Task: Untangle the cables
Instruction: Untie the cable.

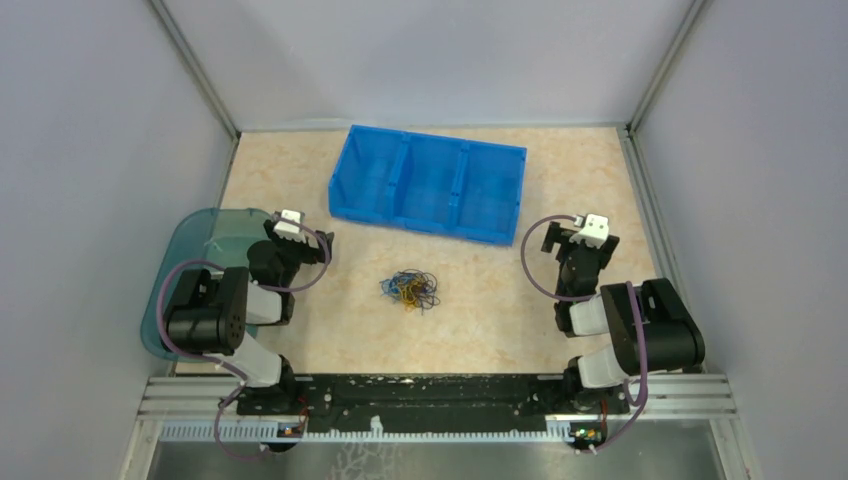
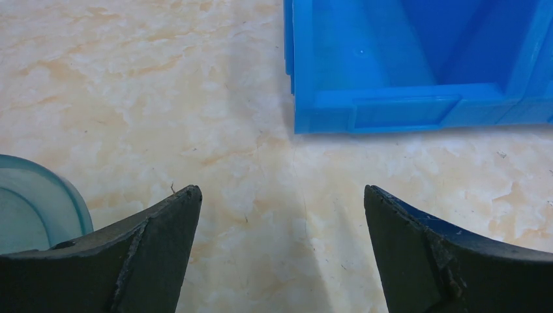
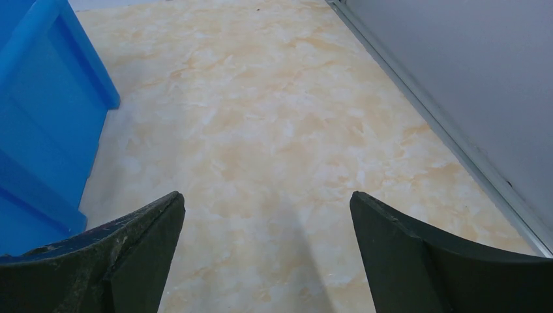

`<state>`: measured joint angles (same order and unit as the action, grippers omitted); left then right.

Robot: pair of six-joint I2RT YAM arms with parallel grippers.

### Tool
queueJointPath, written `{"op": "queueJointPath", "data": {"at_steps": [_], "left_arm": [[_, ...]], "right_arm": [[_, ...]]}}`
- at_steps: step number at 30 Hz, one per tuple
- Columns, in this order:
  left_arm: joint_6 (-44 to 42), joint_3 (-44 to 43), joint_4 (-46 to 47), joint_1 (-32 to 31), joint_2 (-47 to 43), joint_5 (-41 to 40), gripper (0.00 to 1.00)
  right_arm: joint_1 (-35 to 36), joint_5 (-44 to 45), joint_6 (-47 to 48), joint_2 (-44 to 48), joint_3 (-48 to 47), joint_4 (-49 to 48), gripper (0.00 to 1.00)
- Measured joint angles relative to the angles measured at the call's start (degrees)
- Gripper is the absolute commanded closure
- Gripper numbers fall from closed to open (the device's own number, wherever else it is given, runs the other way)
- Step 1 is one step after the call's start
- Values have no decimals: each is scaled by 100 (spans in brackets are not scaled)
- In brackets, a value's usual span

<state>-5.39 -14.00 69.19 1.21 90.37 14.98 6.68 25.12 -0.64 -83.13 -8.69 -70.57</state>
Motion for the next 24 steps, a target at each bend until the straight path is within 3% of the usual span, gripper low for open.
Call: {"op": "queueJointPath", "data": {"at_steps": [14,19,24], "left_arm": [[50,-35,-247,0,-160,-83,0],[37,-1117,-2236,7,-728,-50,0],[20,-2037,-3875,50,-1303,175,0]], "right_arm": [[-190,-101,-199,28,7,144,1],[-208,24,-328,629,249,389,1],[-221,527,-748,2522,-28,1891,1]]}}
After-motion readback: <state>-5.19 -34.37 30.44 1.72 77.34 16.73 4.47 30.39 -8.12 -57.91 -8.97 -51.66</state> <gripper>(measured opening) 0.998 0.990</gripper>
